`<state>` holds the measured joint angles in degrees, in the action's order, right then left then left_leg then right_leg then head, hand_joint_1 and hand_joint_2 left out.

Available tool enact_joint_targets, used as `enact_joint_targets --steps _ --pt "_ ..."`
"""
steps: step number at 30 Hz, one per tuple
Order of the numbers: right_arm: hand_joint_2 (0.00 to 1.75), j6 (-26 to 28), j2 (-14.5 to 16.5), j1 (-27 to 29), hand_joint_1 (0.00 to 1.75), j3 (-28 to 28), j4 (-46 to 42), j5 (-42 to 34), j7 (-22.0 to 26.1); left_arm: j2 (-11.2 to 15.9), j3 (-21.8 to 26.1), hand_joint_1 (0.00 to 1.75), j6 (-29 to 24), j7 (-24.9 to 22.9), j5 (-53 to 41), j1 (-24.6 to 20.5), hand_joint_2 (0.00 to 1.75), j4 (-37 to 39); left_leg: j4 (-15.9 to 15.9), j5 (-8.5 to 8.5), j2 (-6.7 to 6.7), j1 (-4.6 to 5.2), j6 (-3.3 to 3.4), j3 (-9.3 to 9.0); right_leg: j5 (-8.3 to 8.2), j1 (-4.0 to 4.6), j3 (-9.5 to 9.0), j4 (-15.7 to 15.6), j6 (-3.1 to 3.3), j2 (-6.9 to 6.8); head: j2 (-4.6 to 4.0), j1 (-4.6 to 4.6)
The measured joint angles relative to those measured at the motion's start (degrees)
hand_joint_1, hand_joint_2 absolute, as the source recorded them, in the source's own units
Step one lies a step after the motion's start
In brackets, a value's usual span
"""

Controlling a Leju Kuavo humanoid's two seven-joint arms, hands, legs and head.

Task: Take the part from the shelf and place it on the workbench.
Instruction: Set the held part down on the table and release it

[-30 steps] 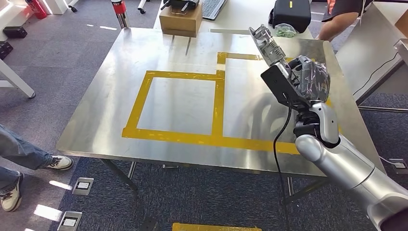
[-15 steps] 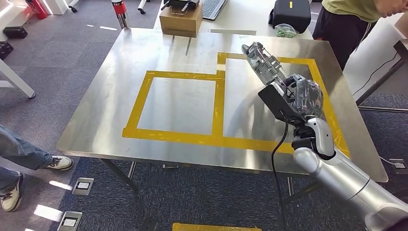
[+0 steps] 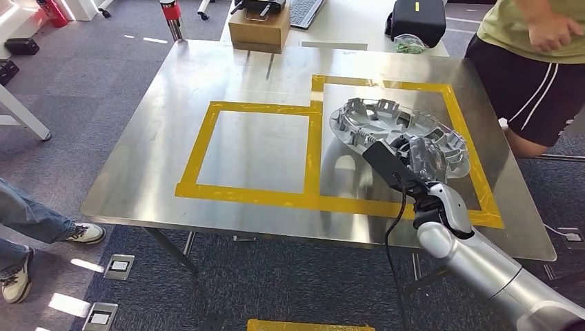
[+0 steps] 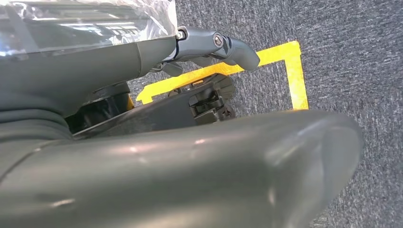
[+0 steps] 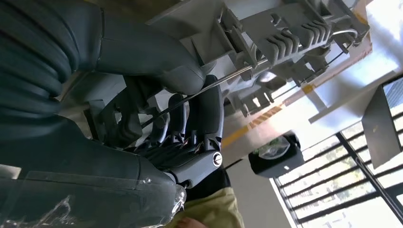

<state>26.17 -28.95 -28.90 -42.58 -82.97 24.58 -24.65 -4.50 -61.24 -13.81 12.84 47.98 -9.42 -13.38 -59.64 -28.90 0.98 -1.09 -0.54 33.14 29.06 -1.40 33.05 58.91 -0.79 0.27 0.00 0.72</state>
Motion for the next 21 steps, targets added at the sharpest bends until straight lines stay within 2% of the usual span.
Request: enact_joint_targets --steps 6,17,19,21 --pt "1.75 -4.2 1.4 0.9 1.75 -0.3 0.4 -10.7 3.5 0.0 0.1 0.0 -0.1 0.6 0.8 0.2 0.0 0.0 0.0 0.0 0.0 0.0 0.0 0.0 0.0 0.0 0.0 0.0 0.0 0.01 0.0 -0.01" --pt "1.75 -4.4 3.1 1.7 1.75 -1.2 -0.9 -12.4 3.8 0.0 0.4 0.0 -0.6 1.3 1.0 0.5 0.0 0.0 0.0 0.0 -0.01 0.0 0.0 -0.02 0.0 0.0 0.0 0.0 0.0 0.03 0.0 -0.01" --pt "1.75 -4.4 3.1 1.8 0.87 -1.2 -1.2 -12.4 3.5 0.0 0.4 0.0 -1.1 1.2 1.0 0.6 0.0 0.0 0.0 0.0 -0.01 0.0 0.0 -0.02 0.0 0.0 0.0 0.0 0.0 0.03 0.0 -0.01" --pt "1.75 -4.4 3.1 1.9 0.0 -1.2 -1.5 -12.5 3.3 0.0 0.4 0.0 -1.3 1.1 1.0 0.6 0.87 0.0 0.0 0.0 -0.01 0.0 0.0 -0.03 0.0 0.0 0.0 0.0 0.0 0.04 0.0 -0.01"
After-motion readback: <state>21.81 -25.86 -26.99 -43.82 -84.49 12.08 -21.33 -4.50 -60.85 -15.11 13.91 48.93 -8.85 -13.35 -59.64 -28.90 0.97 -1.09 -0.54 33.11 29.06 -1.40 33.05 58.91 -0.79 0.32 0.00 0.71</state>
